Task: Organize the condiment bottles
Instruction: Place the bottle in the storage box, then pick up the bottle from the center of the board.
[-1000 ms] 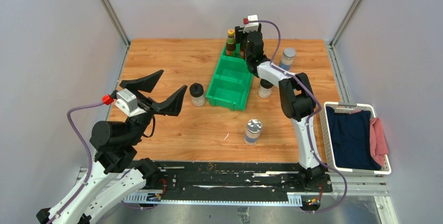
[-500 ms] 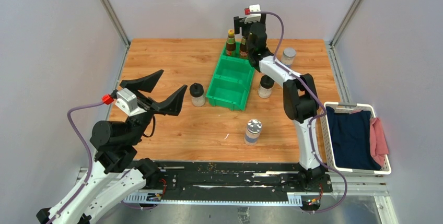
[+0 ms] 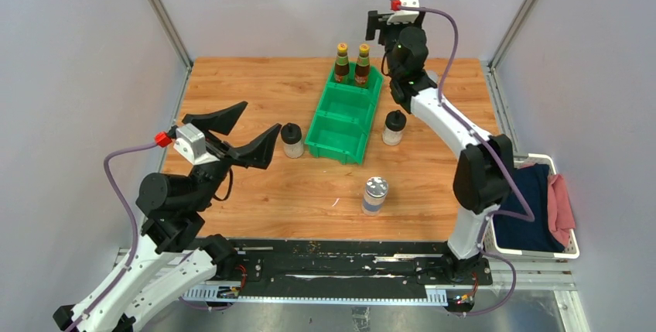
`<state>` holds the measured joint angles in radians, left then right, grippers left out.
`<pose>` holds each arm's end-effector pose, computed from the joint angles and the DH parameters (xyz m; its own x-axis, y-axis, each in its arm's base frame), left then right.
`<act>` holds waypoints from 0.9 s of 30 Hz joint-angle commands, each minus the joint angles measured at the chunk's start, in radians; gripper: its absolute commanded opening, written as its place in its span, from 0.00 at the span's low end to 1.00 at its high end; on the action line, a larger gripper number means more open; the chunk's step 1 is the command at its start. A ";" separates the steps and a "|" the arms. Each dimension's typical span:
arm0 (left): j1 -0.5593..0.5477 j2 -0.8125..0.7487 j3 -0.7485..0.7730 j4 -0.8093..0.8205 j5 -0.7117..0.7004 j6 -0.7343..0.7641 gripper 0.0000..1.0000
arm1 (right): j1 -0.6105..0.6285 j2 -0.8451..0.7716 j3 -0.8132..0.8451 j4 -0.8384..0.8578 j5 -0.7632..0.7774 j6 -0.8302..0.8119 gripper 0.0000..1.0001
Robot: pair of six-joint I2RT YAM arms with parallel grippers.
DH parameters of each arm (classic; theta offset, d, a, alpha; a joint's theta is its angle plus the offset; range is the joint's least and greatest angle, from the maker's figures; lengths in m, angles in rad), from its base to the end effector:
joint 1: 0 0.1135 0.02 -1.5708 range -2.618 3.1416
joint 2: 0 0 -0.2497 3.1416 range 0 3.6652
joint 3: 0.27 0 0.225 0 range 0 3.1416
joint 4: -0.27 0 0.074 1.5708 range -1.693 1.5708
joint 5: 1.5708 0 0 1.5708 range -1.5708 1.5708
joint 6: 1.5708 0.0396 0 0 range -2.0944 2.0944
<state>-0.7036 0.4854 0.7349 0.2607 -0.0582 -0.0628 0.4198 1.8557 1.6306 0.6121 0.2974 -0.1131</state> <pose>0.0728 -0.0588 0.3971 0.3335 -0.3652 -0.8691 0.6293 0.7727 -0.0831 0.3869 0.1600 0.4055 0.3585 0.0418 -0.9326 -0.1021 0.9948 0.0054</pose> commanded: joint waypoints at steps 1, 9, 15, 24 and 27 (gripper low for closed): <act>-0.005 0.042 0.090 -0.044 0.022 -0.055 1.00 | 0.014 -0.165 -0.112 -0.080 0.057 0.039 0.88; -0.005 0.118 0.240 -0.208 0.033 -0.092 1.00 | 0.017 -0.470 -0.348 -0.260 0.129 0.088 0.89; -0.005 0.212 0.340 -0.320 0.014 -0.112 1.00 | 0.017 -0.649 -0.516 -0.301 0.174 0.119 0.89; -0.005 0.463 0.484 -0.443 -0.101 -0.152 1.00 | 0.017 -0.707 -0.548 -0.425 0.220 0.180 0.88; -0.005 0.549 0.548 -0.470 -0.144 -0.161 1.00 | 0.017 -0.716 -0.569 -0.430 0.263 0.178 0.88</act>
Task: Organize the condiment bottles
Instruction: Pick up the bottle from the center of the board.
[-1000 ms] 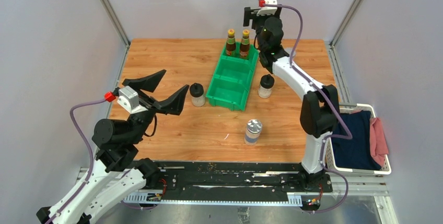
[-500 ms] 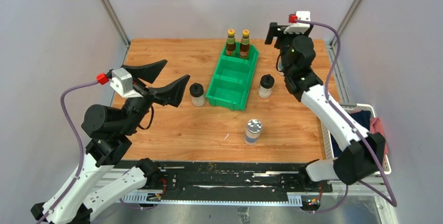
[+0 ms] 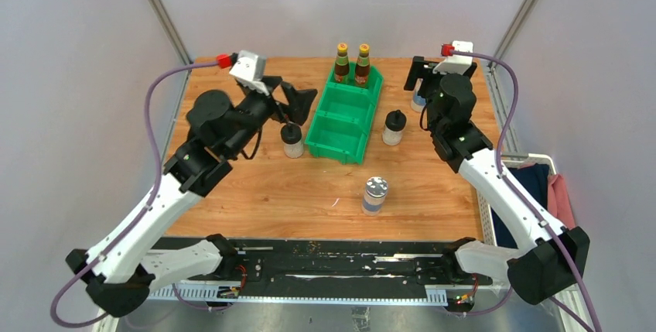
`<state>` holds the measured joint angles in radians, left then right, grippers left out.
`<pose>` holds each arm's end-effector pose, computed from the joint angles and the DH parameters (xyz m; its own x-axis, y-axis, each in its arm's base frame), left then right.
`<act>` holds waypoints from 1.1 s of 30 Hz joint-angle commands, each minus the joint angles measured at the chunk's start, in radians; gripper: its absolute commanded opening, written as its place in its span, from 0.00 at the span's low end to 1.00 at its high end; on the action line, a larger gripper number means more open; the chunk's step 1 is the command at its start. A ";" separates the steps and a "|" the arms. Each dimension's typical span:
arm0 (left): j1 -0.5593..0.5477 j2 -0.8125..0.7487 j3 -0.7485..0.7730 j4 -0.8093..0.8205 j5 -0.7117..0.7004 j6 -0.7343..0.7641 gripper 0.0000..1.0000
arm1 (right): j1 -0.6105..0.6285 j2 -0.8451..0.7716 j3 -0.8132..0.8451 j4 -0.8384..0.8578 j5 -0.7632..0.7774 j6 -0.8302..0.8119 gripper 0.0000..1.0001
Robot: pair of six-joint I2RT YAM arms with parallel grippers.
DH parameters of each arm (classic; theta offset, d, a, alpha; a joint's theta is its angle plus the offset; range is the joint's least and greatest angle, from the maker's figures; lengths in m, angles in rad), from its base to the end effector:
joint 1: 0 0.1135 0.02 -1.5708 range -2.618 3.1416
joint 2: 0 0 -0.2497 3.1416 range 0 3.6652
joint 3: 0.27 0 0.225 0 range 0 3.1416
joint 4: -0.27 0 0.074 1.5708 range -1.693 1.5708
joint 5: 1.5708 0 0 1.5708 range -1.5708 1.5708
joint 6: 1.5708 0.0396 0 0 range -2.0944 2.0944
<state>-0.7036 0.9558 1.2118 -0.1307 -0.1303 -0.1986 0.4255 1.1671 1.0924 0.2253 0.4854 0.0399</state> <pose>0.1428 -0.1144 0.4446 -0.0137 -0.2449 -0.9695 0.5513 0.8070 -0.2117 0.2357 0.0865 0.4031 0.1387 0.1016 -0.9851 0.0496 0.9928 0.1094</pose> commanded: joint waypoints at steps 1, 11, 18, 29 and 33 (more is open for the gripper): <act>-0.005 0.108 0.093 -0.091 -0.079 -0.028 1.00 | 0.011 -0.026 -0.035 -0.046 0.090 0.021 0.88; -0.005 0.337 0.240 -0.164 -0.090 -0.074 1.00 | -0.020 0.009 -0.067 -0.083 0.229 0.053 0.91; -0.005 0.468 0.349 -0.177 -0.106 -0.019 1.00 | -0.027 0.043 -0.042 -0.096 0.238 0.080 0.94; -0.002 0.708 0.599 -0.166 -0.191 0.146 1.00 | -0.068 0.147 0.064 -0.085 0.154 0.046 0.97; 0.018 0.780 0.660 -0.155 -0.186 0.158 1.00 | -0.109 0.180 0.090 -0.081 0.110 0.053 0.94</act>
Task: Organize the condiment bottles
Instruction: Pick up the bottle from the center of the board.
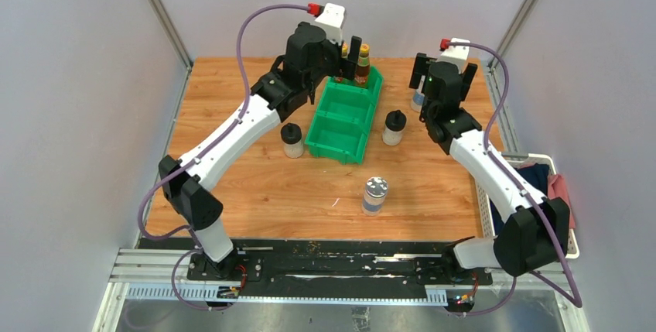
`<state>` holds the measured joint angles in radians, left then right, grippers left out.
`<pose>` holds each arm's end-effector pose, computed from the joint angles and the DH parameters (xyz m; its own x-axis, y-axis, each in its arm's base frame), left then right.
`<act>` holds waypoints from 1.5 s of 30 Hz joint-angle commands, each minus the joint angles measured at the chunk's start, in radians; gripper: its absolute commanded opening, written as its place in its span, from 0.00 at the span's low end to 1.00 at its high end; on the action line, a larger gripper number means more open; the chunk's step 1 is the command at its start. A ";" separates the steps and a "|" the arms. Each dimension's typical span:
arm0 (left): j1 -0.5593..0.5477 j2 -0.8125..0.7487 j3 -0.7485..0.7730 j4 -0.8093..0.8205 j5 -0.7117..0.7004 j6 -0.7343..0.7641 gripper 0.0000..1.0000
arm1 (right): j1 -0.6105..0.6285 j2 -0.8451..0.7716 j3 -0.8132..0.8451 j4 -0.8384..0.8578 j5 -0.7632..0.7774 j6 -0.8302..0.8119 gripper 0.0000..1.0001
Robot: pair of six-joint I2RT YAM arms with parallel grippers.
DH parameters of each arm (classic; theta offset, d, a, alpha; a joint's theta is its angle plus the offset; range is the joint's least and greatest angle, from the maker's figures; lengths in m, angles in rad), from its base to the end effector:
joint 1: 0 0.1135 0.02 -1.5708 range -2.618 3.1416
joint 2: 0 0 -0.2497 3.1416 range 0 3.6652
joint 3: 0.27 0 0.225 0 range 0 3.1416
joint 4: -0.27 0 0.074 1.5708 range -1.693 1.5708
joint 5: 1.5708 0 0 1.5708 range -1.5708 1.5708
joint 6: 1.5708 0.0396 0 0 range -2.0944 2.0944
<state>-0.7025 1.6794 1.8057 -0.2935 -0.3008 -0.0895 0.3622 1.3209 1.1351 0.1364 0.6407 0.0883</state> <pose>0.2861 -0.2268 0.4300 -0.1617 0.0251 -0.9865 0.3812 0.9237 -0.0390 0.2778 0.0799 0.3691 -0.0218 0.0673 -0.9975 0.2772 0.9590 0.0587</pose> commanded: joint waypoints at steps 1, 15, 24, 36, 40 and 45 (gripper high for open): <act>0.028 0.082 0.086 0.005 0.020 0.044 1.00 | -0.053 0.039 0.058 -0.001 -0.064 0.003 0.94; 0.139 0.226 0.197 -0.167 0.046 -0.096 0.97 | -0.058 0.127 0.085 -0.162 -0.152 0.100 0.93; 0.141 0.001 -0.059 -0.318 -0.076 -0.226 1.00 | -0.054 0.134 0.138 -0.182 -0.196 0.106 0.93; 0.090 -0.368 -0.476 -0.298 -0.067 -0.290 1.00 | -0.054 0.136 0.152 -0.206 -0.265 0.091 0.94; 0.090 -0.368 -0.502 -0.320 -0.067 -0.312 1.00 | -0.054 0.130 0.144 -0.199 -0.268 0.092 0.94; 0.089 -0.311 -0.503 -0.356 -0.063 -0.307 1.00 | -0.054 0.135 0.144 -0.189 -0.268 0.091 0.94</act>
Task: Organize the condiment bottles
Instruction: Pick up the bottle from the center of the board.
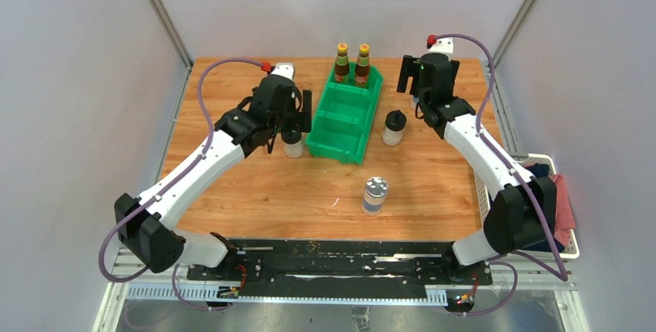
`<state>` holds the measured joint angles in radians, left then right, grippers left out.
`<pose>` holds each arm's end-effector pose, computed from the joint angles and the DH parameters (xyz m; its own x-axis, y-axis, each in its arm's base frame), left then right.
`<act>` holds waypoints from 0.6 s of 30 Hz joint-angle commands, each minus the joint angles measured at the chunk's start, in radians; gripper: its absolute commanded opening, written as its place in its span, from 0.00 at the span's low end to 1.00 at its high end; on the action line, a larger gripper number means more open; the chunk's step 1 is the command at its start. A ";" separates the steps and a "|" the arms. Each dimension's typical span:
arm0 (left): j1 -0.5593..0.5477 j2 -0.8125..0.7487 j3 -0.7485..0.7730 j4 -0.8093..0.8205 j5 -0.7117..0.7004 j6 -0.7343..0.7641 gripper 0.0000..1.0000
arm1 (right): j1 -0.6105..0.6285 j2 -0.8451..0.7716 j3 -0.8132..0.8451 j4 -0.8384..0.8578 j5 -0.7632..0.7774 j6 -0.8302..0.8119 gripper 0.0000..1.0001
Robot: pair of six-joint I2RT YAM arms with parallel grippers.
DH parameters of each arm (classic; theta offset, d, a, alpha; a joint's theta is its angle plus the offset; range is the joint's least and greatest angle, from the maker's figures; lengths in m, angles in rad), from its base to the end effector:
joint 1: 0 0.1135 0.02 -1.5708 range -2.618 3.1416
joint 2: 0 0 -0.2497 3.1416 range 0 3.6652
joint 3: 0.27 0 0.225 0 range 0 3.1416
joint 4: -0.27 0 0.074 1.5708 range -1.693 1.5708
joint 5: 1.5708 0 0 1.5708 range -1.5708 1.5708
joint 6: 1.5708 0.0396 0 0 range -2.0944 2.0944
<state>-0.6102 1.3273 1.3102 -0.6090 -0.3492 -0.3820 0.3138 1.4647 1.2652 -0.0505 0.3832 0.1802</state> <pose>0.2272 -0.1423 0.3470 -0.5616 -0.0347 -0.8267 0.1098 0.9872 -0.1160 0.3140 0.0863 0.3503 -0.2211 0.1030 -0.9698 0.0995 0.9916 0.0827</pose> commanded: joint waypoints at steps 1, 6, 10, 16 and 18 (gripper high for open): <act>-0.003 0.049 -0.011 -0.042 -0.022 -0.010 1.00 | -0.006 -0.006 0.014 -0.001 -0.010 -0.003 0.94; -0.002 0.084 -0.033 -0.030 -0.062 -0.006 1.00 | -0.005 0.014 0.026 0.001 -0.011 -0.012 0.94; -0.002 0.115 -0.054 -0.021 -0.083 -0.010 1.00 | -0.006 0.023 0.028 0.000 -0.022 -0.014 0.94; 0.009 0.169 -0.047 -0.018 -0.059 -0.011 0.97 | -0.006 0.028 0.019 0.007 -0.027 -0.015 0.94; 0.019 0.186 -0.043 -0.021 -0.042 -0.016 0.96 | -0.006 0.028 0.015 0.009 -0.027 -0.017 0.94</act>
<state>-0.6067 1.4815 1.2636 -0.6308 -0.4042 -0.3820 0.3138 1.4849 1.2652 -0.0483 0.3637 0.1791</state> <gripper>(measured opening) 0.968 0.938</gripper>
